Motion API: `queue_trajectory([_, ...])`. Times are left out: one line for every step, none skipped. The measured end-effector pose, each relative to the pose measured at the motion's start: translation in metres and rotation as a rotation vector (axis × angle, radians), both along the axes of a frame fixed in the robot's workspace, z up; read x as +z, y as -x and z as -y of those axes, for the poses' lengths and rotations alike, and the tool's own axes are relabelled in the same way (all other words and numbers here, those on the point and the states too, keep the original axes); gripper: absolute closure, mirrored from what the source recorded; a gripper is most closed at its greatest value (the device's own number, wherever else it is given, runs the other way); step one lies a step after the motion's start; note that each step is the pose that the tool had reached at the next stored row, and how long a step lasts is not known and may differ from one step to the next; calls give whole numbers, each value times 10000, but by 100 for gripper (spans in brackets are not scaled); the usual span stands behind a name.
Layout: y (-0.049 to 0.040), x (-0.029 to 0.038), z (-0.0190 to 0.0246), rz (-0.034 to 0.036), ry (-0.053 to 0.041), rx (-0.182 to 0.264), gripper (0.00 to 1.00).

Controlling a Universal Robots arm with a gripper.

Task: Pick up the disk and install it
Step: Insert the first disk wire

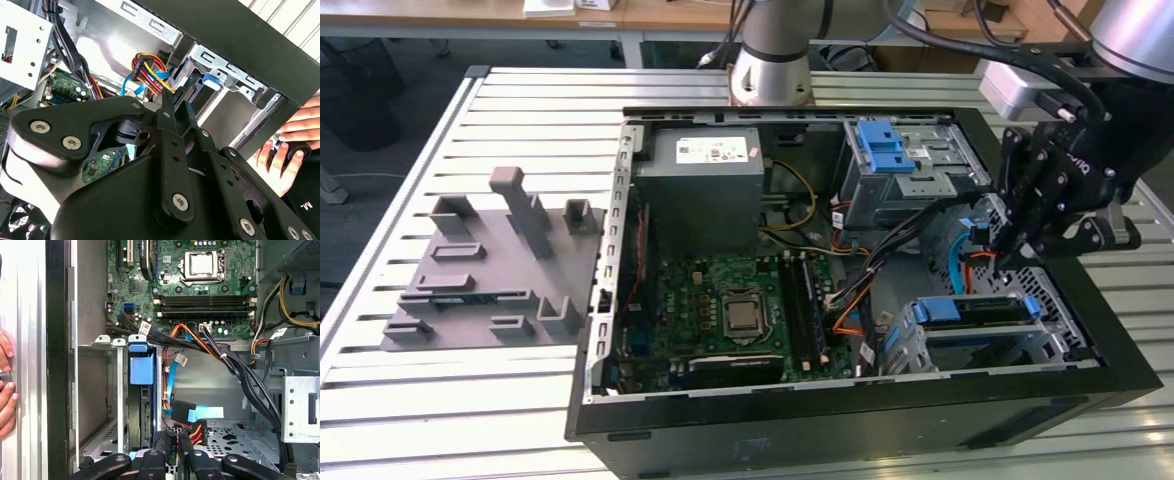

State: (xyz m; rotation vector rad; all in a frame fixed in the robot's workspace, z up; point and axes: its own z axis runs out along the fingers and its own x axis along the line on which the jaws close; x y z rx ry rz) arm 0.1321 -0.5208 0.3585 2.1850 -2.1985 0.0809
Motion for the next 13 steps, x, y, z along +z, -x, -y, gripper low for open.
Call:
queue_trajectory([0,-1,0,0,4,0,75])
queue_trajectory([0,-3,0,0,7,0,75])
queue_trajectory([0,-4,0,0,9,0,75])
queue_trajectory([0,-6,0,0,12,0,75])
queue_trajectory([0,-7,0,0,16,0,75])
queue_trajectory([0,-8,0,0,17,0,75])
queue_trajectory([0,-9,0,0,17,0,75])
queue_trajectory([0,-10,0,0,19,0,76])
queue_trajectory([0,-10,0,0,19,0,76])
queue_trajectory([0,-11,0,0,18,0,83])
queue_trajectory([0,-11,0,0,18,0,84])
queue_trajectory([0,-11,0,0,18,0,84])
queue_trajectory([0,-11,0,0,18,0,84])
